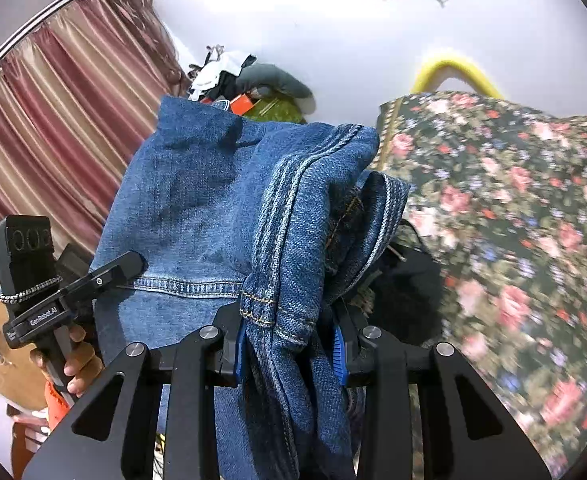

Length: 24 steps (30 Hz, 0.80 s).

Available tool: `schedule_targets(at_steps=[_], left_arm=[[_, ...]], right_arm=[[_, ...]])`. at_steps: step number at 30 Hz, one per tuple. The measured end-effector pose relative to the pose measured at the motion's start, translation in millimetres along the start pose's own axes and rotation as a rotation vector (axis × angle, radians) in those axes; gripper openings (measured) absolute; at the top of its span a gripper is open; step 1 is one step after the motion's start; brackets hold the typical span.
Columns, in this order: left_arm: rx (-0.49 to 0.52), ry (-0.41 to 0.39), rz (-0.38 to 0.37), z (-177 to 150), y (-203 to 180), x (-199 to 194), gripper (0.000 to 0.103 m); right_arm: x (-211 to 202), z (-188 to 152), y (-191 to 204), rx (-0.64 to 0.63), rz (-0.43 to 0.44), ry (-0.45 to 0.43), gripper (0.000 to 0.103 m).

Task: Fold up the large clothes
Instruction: 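Grasp the folded jacket bundle with both grippers and lift it, then place the folded jacket on the bed and open both grippers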

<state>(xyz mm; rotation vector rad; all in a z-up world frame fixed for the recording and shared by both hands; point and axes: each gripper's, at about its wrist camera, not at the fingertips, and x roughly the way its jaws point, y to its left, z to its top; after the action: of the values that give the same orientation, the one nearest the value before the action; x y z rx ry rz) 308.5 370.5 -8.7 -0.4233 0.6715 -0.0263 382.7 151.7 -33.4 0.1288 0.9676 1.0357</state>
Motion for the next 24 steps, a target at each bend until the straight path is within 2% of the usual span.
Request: schedule_targets(at_steps=[3,6,8,11,15,16,20,22,24], left_arm=[[-0.034,0.041,0.048,0,39,32,0.037],[-0.076,0.12,0.112,-13,78,77,0.037],[-0.101,0.17,0.159,-25,105,101,0.042],[-0.082,0.189,0.21,-36,123,120,0.052],[-0.07,0.191,0.217,-38,117,115,0.055],[-0.06,0.193,0.236,-38,113,113,0.057],[-0.015,0.171,0.334,-38,91,97,0.058],[0.019,0.153,0.369,-41,75,81,0.058],[0.041,0.13,0.373,-43,61,63,0.058]], right_arm=[[47,1,-14,0.017,-0.015,0.045,0.029],[96,-5,-28,0.018,-0.071,0.108,0.029],[123,-11,-39,0.031,-0.108,0.158,0.029],[141,-21,-53,0.052,-0.113,0.176,0.031],[131,-23,-51,0.046,-0.126,0.167,0.037],[127,-24,-51,0.047,-0.136,0.171,0.04],[107,-31,-37,0.028,-0.2,0.175,0.04],[87,-33,-29,0.007,-0.219,0.136,0.04],[66,-34,-22,-0.008,-0.224,0.1,0.04]])
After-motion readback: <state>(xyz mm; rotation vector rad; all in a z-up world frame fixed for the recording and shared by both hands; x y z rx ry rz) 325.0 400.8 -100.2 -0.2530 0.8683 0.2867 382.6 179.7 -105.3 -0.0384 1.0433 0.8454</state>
